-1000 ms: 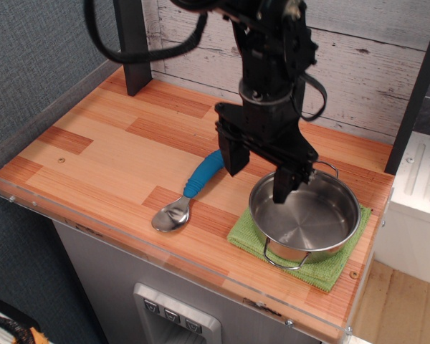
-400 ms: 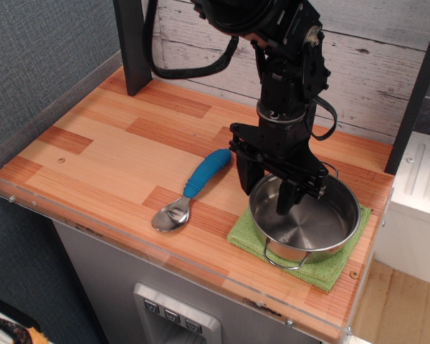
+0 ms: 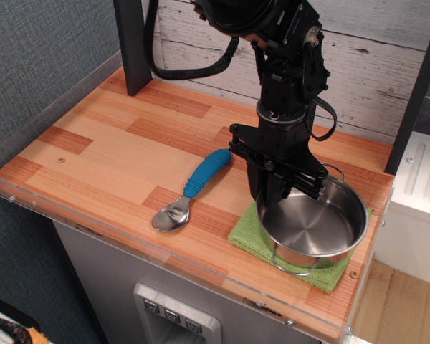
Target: Put the silver pot on the other side of the blue spoon.
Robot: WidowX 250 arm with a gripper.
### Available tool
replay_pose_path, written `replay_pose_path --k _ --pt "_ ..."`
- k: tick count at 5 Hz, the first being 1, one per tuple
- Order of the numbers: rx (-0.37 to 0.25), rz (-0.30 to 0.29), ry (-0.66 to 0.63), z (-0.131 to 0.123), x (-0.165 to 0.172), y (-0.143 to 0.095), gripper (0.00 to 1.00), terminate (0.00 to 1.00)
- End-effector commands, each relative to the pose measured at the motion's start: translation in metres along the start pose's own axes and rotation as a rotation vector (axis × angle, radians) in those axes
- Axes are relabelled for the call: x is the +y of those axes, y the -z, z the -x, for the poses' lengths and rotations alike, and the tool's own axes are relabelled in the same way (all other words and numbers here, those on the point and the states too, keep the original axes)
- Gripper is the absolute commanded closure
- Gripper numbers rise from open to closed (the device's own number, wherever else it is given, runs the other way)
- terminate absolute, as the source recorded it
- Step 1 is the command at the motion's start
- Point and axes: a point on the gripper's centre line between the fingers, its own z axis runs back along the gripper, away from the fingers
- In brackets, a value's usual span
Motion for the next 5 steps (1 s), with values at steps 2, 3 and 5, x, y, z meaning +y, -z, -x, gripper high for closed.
replay_pose_path --k 2,3,5 --pt "-0.151 0.098 -0.072 0.005 0.020 -0.058 1.00 0.00" --pt "-0.198 0.109 -0.150 0.012 0.042 -0.077 1.00 0.00" --pt "-0.170 0.040 -0.398 0.034 0.125 -0.068 1.00 0.00"
